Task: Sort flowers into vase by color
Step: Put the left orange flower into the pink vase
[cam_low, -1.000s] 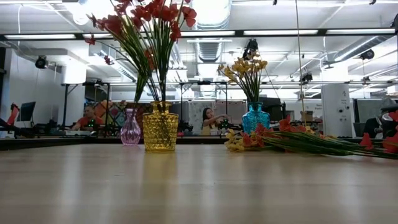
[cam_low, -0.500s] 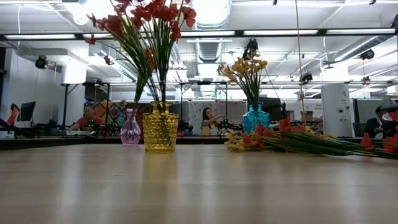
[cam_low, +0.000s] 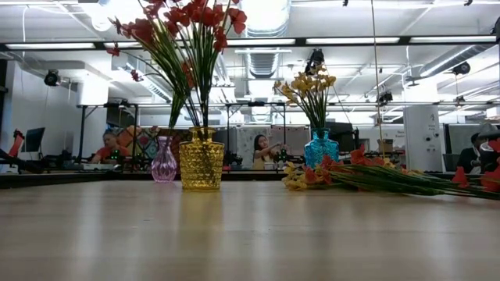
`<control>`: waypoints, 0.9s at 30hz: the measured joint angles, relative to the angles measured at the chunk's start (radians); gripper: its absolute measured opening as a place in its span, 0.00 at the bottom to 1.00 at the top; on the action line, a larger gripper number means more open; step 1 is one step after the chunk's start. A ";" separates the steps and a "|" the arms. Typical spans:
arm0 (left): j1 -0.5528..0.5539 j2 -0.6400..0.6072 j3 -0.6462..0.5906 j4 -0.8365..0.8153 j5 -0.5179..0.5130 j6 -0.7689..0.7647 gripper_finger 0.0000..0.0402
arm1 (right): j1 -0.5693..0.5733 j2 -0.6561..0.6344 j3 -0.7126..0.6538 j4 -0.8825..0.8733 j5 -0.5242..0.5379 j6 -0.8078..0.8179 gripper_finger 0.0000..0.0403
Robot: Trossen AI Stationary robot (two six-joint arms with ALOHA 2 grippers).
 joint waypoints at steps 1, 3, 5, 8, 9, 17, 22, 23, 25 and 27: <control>0.000 0.000 0.000 0.000 -0.001 0.000 0.36 | 0.000 -0.004 0.002 -0.009 0.003 0.001 0.09; 0.000 0.000 0.000 -0.001 -0.018 0.008 0.31 | 0.001 -0.016 0.003 -0.020 0.004 0.003 0.14; 0.000 0.000 0.000 -0.004 -0.039 0.016 0.25 | 0.001 -0.024 0.003 -0.030 0.011 0.020 0.21; 0.000 -0.004 0.000 -0.005 -0.053 0.019 0.18 | 0.001 -0.037 0.003 -0.053 0.013 0.034 0.30; 0.000 -0.007 0.000 -0.005 -0.053 0.019 0.15 | 0.001 -0.044 0.003 -0.068 0.016 0.034 0.33; -0.006 -0.045 0.000 -0.027 -0.087 0.021 0.01 | 0.011 -0.097 0.011 -0.196 0.089 0.066 0.48; -0.006 -0.106 0.000 -0.101 -0.131 0.019 0.01 | 0.009 -0.162 0.015 -0.324 0.112 0.095 0.52; -0.006 -0.120 0.000 -0.111 -0.139 0.020 0.01 | 0.010 -0.174 0.015 -0.352 0.125 0.094 0.52; -0.006 -0.152 0.000 -0.136 -0.153 0.026 0.01 | 0.012 -0.202 0.014 -0.413 0.168 0.094 0.53; -0.006 -0.189 0.000 -0.176 -0.183 0.043 0.01 | 0.012 -0.229 0.014 -0.470 0.203 0.094 0.53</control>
